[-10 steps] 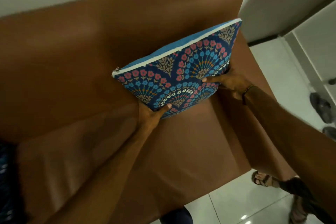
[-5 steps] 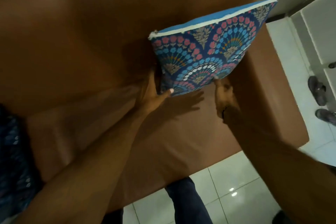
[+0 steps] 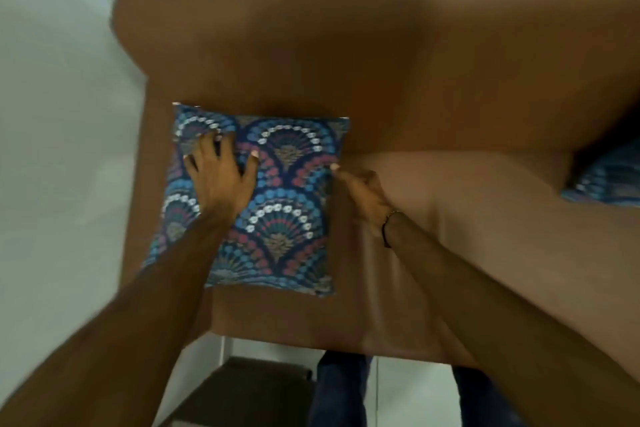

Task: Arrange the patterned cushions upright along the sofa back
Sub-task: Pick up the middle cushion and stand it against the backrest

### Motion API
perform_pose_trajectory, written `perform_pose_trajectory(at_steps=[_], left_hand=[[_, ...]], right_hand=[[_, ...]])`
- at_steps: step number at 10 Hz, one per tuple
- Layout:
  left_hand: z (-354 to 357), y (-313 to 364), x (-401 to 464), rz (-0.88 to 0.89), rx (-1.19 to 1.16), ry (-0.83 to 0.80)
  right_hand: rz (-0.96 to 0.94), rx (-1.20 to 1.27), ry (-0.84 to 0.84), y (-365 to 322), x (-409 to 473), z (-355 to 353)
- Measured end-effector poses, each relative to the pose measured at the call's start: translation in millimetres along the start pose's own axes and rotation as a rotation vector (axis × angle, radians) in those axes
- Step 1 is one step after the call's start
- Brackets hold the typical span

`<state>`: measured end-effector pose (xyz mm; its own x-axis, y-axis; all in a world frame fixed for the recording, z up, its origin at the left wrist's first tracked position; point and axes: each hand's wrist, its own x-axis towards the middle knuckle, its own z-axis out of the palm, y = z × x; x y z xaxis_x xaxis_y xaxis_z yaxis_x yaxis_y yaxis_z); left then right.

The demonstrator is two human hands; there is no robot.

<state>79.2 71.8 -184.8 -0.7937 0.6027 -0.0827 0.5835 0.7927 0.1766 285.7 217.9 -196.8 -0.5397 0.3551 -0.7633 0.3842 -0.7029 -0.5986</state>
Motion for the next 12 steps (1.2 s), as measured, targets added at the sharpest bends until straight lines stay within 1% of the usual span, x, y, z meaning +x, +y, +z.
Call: perform_pose_trajectory(at_steps=[1,2,3,4,5,6,7,8,9,10,12], left_hand=[[-10.5,-59.0,11.9,-0.209,-0.12,-0.058],[-24.8,-93.0,20.5,-0.521,-0.626,-0.315],[-32.7,-87.1,20.0,-0.603,-0.83,-0.388],[-37.0,-76.6,12.8,-0.583,-0.971,-0.297],[-34.4,-51.4,-1.2,-0.53,-1.083,-0.389],[-8.2,18.8,-16.1,-0.383,-1.133,-0.511],[12.3,73.5,-20.6,-0.293,-1.17,-0.529],[39.8,141.6,-29.0,-0.213,-1.173,-0.557],[52.5,170.7,-34.1,-0.199,-1.148,-0.547],[81.8,197.0,-36.8,-0.18,-1.118,-0.487],[116.7,201.6,-43.3,-0.15,-1.083,-0.448]], right_hand=[[0.046,0.013,-0.017,9.0,22.7,58.6],[0.07,0.004,-0.049,6.7,19.5,87.8],[0.071,0.023,-0.054,7.9,17.4,82.6],[-0.022,0.036,-0.05,7.7,11.4,38.8],[-0.054,0.042,-0.019,2.0,-2.2,-7.8],[-0.151,-0.032,0.114,-15.8,-25.5,-95.0],[-0.202,-0.109,0.201,-21.3,-37.7,-148.9],[-0.259,-0.166,0.34,-23.4,-53.3,-213.6],[-0.311,-0.196,0.407,-19.0,-51.1,-245.4],[-0.368,-0.192,0.476,-16.0,-45.7,-280.6],[-0.378,-0.192,0.499,1.5,-23.5,-304.0]])
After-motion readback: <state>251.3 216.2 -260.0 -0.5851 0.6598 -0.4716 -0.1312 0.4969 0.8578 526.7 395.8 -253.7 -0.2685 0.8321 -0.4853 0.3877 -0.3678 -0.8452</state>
